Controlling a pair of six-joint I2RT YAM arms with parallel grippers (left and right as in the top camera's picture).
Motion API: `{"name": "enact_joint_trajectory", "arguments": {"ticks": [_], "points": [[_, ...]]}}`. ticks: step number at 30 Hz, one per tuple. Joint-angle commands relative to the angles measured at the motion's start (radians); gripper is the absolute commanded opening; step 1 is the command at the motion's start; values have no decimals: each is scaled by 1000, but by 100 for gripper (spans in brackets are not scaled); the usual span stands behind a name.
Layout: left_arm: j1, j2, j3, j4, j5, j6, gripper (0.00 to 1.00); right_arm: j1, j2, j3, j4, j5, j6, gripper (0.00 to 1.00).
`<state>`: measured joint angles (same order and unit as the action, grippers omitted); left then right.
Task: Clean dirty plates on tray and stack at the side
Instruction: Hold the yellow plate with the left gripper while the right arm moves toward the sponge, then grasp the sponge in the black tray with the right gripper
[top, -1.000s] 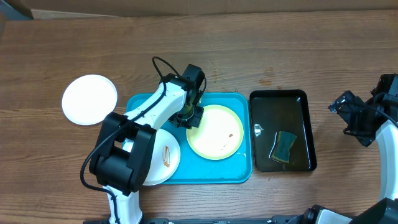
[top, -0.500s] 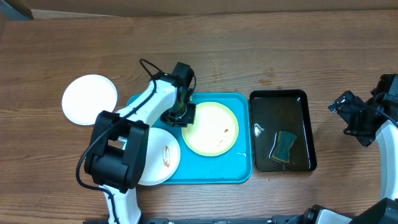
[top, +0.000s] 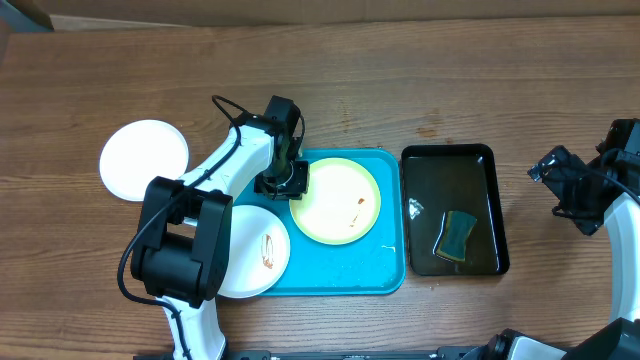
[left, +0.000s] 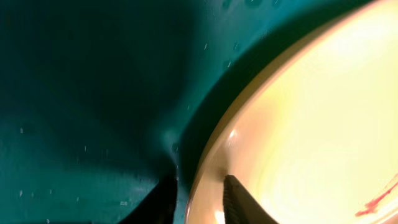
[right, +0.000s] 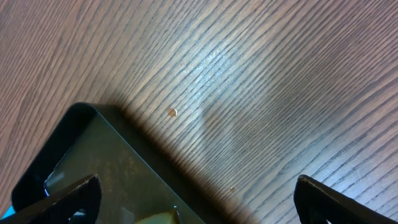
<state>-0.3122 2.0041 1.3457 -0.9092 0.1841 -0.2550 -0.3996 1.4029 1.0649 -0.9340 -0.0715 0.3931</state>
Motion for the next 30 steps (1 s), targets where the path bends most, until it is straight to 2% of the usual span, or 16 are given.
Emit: {"name": "enact_joint_trajectory", "arguments": {"ticks": [1, 3, 6, 7, 8, 9, 11, 13, 16, 24, 30], "points": [[5, 18, -3, 38, 15, 73, 29, -5, -2, 15, 10, 0, 8, 100], [5, 18, 4, 52, 15, 76, 29, -5, -2, 15, 13, -32, 8, 100], [5, 18, 13, 63, 16, 76, 22, -5, -2, 15, -47, -243, -19, 100], [5, 18, 13, 68, 16, 76, 19, 6, -2, 14, -66, -311, -80, 96], [5, 18, 13, 70, 16, 75, 13, 23, -2, 14, -90, -335, -121, 84], [4, 18, 13, 72, 16, 76, 11, 45, -2, 14, -121, -325, -133, 78], [3, 18, 13, 73, 16, 76, 8, 109, -2, 8, -177, -261, -132, 76], [3, 18, 13, 73, 16, 76, 6, 193, -2, -6, -220, -157, -101, 80], [3, 18, 13, 72, 16, 76, 7, 313, -2, -43, -261, -16, 21, 82], [3, 18, 11, 69, 16, 76, 6, 490, 0, -190, -124, 37, 162, 86], [3, 18, 11, 69, 16, 76, 7, 529, 1, -346, 60, -18, 162, 91]]}}
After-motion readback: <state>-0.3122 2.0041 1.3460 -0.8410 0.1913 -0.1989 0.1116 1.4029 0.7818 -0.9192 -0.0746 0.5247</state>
